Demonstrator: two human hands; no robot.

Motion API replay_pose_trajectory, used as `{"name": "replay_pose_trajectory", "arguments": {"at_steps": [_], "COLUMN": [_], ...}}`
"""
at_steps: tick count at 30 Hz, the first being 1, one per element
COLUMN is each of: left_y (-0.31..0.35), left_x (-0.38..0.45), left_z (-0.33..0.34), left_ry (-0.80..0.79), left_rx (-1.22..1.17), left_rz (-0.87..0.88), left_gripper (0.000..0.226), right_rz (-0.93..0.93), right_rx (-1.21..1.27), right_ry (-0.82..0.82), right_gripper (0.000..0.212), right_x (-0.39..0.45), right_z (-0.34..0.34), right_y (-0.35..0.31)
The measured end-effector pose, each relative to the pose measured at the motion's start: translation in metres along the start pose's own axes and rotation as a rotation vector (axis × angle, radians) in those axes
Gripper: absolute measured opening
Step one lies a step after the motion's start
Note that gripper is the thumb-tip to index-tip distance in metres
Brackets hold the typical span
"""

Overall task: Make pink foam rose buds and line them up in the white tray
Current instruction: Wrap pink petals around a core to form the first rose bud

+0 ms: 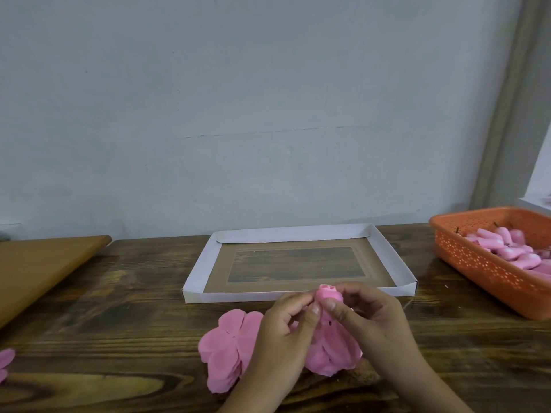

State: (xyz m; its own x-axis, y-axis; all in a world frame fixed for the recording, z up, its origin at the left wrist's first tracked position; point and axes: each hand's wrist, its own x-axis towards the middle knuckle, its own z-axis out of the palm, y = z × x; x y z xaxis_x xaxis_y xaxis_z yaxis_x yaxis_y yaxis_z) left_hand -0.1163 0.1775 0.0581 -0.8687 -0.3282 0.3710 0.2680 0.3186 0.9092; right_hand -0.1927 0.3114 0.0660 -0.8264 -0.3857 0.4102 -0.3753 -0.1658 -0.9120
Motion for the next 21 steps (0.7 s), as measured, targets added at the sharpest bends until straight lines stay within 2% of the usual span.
{"name": "replay_pose_trajectory", "arguments": {"at_steps": [8, 11, 17, 21], "left_y": [-0.0077, -0.0063, -0.0024, -0.0051], "left_x": [0.0028, 0.0009, -0.0026, -0.0016], "left_z": [-0.0011, -0.0022, -0.0011, 0.0001], "left_ry": [0.179, 0.132, -0.012, -0.011], "left_rx": [-0.102, -0.061, -0.016, -0.047], "left_rz": [-0.035, -0.007, 0.031, 0.014], "left_gripper": [0.014, 0.025, 0.028, 0.032], "right_rz": [-0.014, -0.02, 0.001, 0.011], "right_rx": [-0.019, -0.015, 0.014, 0.054], "right_ry": [-0.025, -0.011, 0.027, 0.006], "right_gripper": [0.025, 0.021, 0.024, 0.025], "right_x": [0.0002, -0.0006, -0.0022, -0.0016], "right_z": [-0.0007, 0.001, 0.0012, -0.0003], "right_y": [0.0023, 0.0008, -0.0031, -0.0057]}}
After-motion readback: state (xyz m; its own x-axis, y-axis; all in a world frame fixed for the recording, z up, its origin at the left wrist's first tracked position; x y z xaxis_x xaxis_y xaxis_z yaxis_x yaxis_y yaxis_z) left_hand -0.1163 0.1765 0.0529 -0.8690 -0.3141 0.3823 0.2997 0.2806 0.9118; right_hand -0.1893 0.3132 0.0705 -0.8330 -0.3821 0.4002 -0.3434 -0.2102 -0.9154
